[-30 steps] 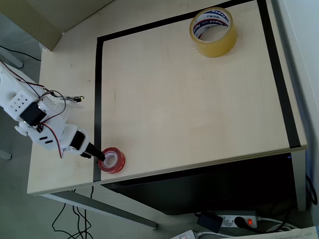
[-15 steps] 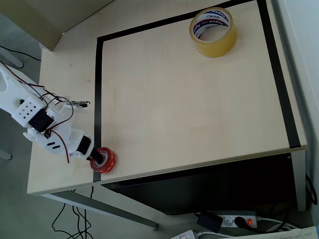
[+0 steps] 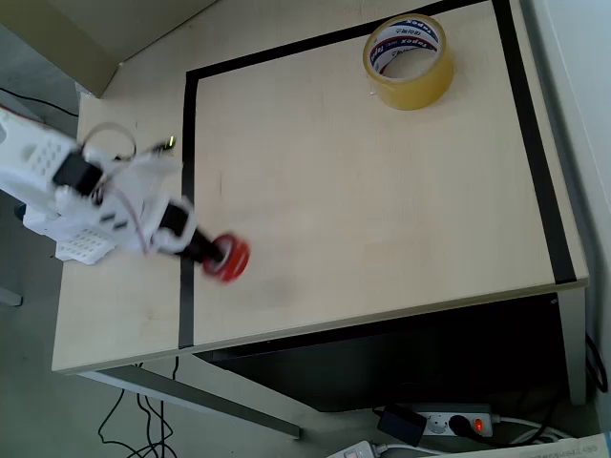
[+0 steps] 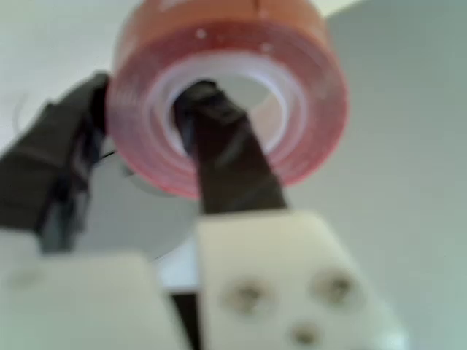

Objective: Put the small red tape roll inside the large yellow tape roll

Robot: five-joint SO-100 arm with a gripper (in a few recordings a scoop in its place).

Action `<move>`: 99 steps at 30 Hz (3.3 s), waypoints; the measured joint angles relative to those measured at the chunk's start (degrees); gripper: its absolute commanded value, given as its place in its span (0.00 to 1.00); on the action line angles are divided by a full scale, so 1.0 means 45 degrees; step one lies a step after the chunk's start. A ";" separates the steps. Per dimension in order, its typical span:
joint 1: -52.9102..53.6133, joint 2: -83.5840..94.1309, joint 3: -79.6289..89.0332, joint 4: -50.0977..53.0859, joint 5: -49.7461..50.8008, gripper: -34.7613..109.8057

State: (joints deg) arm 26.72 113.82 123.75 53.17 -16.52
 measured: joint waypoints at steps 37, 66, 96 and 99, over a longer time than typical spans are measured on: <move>-0.8613 -1.6582 -2.6230 0.3184 0.1387 0.24; -0.8789 -2.0254 -2.6934 0.2402 0.1387 0.36; -0.7910 -1.3887 -2.1836 1.1016 0.2578 0.24; -0.8145 -1.2324 -1.9883 1.1016 0.3027 0.24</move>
State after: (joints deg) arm -9.93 58.36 34.28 102.74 -2.90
